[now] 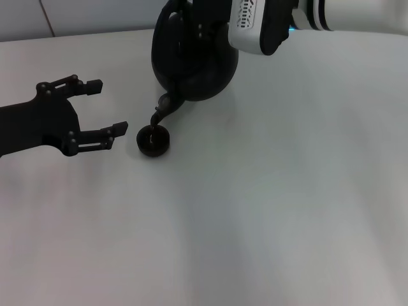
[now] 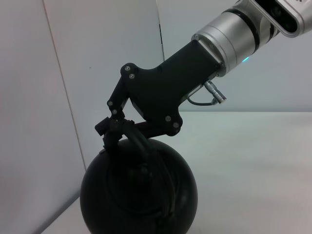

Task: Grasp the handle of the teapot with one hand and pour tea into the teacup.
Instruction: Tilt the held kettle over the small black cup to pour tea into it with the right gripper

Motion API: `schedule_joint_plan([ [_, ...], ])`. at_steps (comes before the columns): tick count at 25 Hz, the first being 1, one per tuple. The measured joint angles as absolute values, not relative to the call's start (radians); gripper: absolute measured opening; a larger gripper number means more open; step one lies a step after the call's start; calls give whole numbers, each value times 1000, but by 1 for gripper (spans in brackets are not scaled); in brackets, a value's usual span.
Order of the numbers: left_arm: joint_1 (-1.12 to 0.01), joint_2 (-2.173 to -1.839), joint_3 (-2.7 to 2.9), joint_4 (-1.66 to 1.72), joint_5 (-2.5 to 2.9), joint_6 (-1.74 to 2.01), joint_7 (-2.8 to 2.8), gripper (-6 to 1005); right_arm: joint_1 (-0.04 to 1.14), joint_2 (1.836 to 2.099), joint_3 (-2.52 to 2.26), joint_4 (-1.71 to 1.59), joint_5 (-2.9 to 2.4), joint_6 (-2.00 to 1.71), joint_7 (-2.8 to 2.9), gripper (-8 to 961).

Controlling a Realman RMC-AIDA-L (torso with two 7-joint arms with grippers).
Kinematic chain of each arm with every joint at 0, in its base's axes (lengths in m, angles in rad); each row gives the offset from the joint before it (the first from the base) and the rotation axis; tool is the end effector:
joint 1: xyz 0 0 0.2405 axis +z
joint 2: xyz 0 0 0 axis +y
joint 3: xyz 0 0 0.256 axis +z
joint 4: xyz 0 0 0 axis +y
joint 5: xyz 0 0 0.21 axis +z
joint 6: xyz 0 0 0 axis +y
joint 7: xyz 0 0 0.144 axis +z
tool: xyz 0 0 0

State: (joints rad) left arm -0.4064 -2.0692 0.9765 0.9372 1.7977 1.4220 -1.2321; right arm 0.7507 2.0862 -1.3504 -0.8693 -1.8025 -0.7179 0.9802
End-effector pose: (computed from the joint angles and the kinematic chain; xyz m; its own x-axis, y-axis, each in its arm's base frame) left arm -0.2430 0.3402 0.0217 0.9218 0.0079 0.3876 0.1720 -0.9043 -0.3907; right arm 0.1235 0.4487 -0.0298 0.9019 0.4225 0.0897 0.3726 -0.6561 -0.6563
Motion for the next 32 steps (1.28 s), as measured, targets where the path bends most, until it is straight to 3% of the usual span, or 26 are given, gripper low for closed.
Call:
schedule_joint_plan([
  [32,-406,-2069,976,937,1796,1420,-1218,860,752,2086,-1408,-876,-1810,-667,985,87],
])
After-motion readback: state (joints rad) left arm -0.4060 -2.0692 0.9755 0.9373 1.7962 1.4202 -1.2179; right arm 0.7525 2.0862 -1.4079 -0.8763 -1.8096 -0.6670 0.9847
